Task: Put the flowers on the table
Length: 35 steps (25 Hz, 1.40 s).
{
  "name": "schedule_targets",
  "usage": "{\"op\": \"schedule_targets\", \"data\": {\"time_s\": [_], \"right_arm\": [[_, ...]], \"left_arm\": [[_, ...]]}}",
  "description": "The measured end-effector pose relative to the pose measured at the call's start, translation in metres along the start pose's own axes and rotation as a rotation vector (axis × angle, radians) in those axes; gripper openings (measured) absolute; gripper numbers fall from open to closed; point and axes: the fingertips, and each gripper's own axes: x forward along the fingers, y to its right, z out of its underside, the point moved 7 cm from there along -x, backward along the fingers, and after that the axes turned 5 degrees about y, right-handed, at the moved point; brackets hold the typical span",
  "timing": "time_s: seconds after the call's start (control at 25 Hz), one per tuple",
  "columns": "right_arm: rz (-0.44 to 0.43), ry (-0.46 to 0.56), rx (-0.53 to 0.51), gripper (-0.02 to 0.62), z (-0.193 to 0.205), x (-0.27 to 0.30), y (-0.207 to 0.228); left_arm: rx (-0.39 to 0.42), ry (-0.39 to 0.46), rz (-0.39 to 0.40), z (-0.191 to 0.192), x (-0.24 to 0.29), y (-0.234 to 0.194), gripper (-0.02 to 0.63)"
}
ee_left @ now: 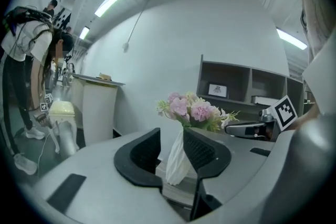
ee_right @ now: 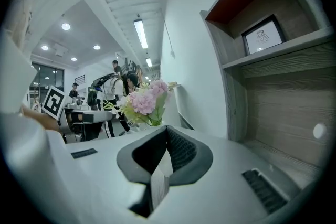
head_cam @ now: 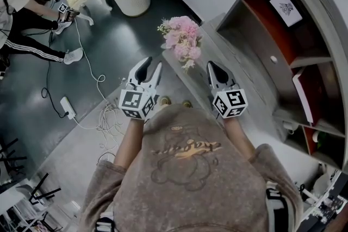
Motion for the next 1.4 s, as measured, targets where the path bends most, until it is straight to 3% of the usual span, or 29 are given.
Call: {"op": "schedule_targets", "data": {"time_s": [0.16, 0.32, 1.4], "right_arm": [[0.016, 0.002, 0.000, -0.002, 0.002, -0.003, 0.003], [0.030, 0.004, -0.003, -0.002, 0.004, -0.006, 0.007], [0.029, 0.012, -0.002, -0.002, 0.003, -0.007, 0.001]], "left_arm": [[0.009, -0.006, -0.011, 0.005, -0.001, -0.001, 0.054], [-0.002, -0.019, 0.003, 0.011, -0.002, 0.002, 0.018], [-0.034, -0.008, -0.009, 0.011, -0.001, 0.001, 0.018]]}}
